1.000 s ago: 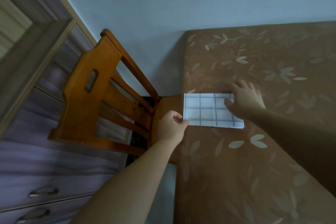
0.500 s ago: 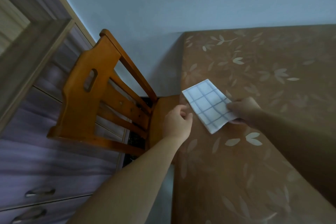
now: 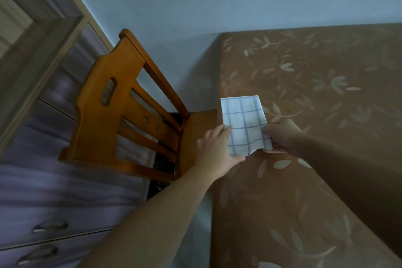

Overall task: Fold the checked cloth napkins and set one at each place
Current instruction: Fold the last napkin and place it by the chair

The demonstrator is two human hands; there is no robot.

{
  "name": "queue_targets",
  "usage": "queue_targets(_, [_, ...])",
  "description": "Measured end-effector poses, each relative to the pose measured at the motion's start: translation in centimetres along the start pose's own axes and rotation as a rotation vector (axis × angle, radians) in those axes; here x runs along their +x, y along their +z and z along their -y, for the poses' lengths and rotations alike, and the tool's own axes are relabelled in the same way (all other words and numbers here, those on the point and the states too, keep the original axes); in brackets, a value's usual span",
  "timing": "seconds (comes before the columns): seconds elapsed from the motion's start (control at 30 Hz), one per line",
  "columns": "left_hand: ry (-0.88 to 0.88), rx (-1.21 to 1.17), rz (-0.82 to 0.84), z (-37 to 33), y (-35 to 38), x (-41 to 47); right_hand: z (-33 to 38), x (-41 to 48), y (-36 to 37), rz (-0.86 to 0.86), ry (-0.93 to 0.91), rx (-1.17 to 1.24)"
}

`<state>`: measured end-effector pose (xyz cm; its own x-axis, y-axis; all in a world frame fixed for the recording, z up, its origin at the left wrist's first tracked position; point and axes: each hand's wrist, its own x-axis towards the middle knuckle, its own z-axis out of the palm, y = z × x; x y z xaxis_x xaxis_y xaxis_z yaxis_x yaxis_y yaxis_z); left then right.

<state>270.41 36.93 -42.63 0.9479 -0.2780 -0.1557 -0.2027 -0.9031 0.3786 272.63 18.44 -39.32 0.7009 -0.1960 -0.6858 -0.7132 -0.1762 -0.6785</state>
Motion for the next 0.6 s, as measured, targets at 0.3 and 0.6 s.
queue_targets(0.3, [0.027,-0.039,-0.034,1.4,-0.2,0.4,0.1,0.6,-0.4,-0.170,-0.168,-0.382])
queue_targets(0.6, [0.156,0.133,-0.029,0.9,0.3,0.7,-0.8,1.7,0.1,-0.330,-0.681,-1.146])
